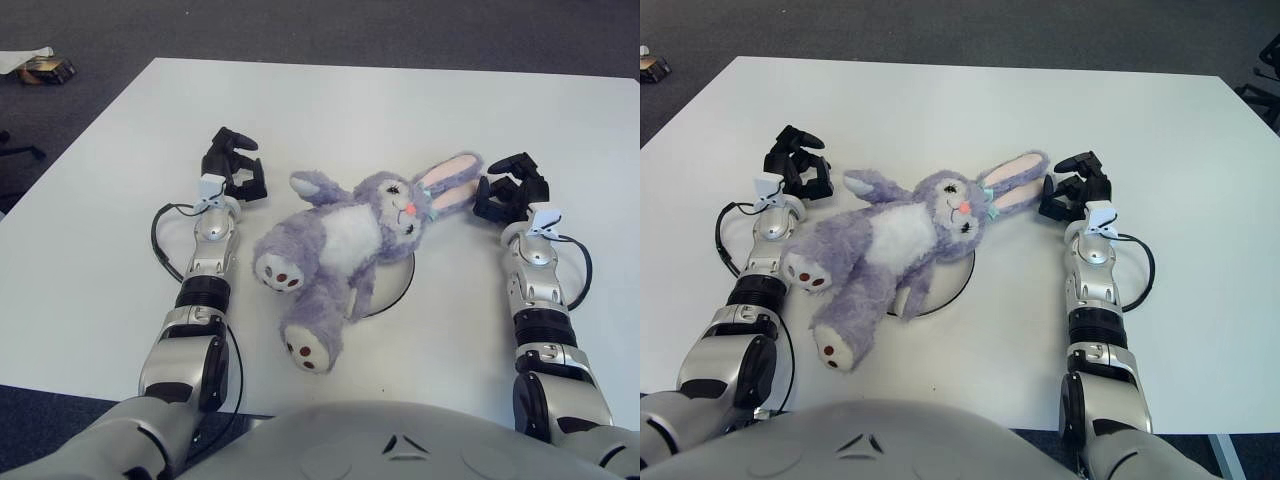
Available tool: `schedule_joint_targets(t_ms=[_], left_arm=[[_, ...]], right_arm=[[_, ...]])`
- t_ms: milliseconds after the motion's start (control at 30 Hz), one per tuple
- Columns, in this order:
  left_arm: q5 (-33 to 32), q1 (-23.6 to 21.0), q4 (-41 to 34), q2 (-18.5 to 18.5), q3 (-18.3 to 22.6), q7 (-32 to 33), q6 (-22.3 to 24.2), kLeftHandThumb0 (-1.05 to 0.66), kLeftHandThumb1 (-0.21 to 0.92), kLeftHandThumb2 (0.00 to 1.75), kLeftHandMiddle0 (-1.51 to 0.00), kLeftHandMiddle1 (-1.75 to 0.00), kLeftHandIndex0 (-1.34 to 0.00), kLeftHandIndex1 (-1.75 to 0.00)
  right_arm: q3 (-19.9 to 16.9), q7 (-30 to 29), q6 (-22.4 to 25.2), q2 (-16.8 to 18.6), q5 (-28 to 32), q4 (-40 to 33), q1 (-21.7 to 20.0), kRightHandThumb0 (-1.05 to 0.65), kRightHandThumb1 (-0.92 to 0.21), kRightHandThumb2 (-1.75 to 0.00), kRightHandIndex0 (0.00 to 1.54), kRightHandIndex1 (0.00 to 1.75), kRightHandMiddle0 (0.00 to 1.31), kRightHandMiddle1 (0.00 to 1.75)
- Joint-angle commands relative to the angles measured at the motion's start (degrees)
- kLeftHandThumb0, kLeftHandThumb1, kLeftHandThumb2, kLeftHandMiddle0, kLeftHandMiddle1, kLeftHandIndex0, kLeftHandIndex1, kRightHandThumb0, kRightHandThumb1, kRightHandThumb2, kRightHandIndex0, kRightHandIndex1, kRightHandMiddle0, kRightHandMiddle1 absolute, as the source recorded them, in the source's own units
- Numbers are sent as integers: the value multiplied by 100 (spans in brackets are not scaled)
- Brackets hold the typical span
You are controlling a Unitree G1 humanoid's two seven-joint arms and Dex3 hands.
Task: Put the doll into the plate.
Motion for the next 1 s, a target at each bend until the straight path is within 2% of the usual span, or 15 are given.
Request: schedule_joint_targets(t_ms=[0,367,967], left_arm=[[-171,135,117,-94,83,-32,170,-1,27,138,-54,-175,-52,-175],[-244,321,-154,-200,84,-2,362,-1,27,138,-54,-175,-52,-175],[-255,493,-367,-198,30,-113,659,-1,25,140,-55,-175,-53,-175]], right_arm=[[64,218,372,155,155,319,50,-1,-11,-155,76,174,56,170],[54,273,729,299,365,217,77,-1,-9,-156,78,175,60,165],[90,187,873,512,329,115,211,-1,-5,-158,80,175,66,160]])
